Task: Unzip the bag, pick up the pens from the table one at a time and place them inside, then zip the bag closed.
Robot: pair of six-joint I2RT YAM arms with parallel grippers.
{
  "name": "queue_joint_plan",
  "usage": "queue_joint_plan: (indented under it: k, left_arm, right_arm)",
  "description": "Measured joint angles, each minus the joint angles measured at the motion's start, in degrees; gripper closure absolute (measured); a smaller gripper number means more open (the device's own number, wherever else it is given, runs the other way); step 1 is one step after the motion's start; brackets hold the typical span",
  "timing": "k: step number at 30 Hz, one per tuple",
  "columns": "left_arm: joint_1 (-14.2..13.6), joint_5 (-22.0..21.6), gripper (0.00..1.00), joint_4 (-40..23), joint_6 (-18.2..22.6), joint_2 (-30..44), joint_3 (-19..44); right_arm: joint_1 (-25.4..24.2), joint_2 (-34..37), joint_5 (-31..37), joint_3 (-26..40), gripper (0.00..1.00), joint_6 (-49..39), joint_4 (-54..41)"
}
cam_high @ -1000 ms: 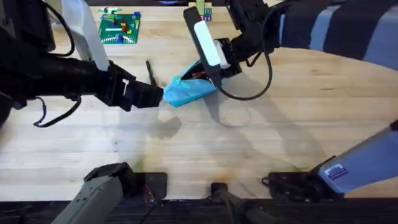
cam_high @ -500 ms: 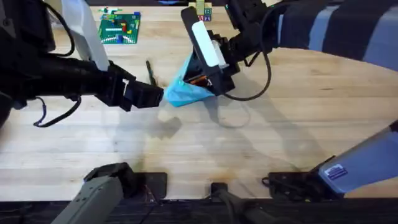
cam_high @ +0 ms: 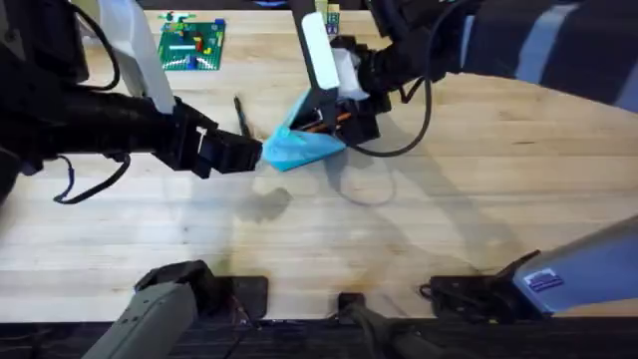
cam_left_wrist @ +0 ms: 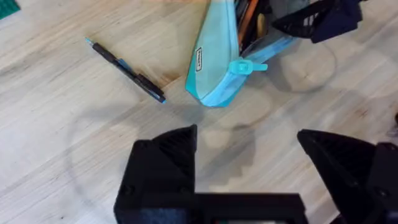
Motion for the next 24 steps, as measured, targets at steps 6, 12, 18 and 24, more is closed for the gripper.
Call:
queue_joint_plan:
  k: [6,12,18,24]
  left_arm:
    - [0.00,0.00,0.005,0.00,0.00,0.02,0.00]
    - [0.00,0.00,0.005,0.01,0.00,0.02,0.00]
    - [0.00,0.00,0.006,0.00,0.00,0.00,0.00]
    - [0.00,0.00,0.004,0.00,0.00,0.02,0.00]
  right_arm:
    - [0.00,-5.10,1.92,0.00,0.006,7.07,-0.42]
    - [0.00,-9.91,3.62,0.00,0.005,12.96,-4.80]
    - [0.00,-15.59,6.13,0.00,0.005,20.22,-10.03]
    - [0.00,-20.78,7.51,0.00,0.006,25.87,-16.48]
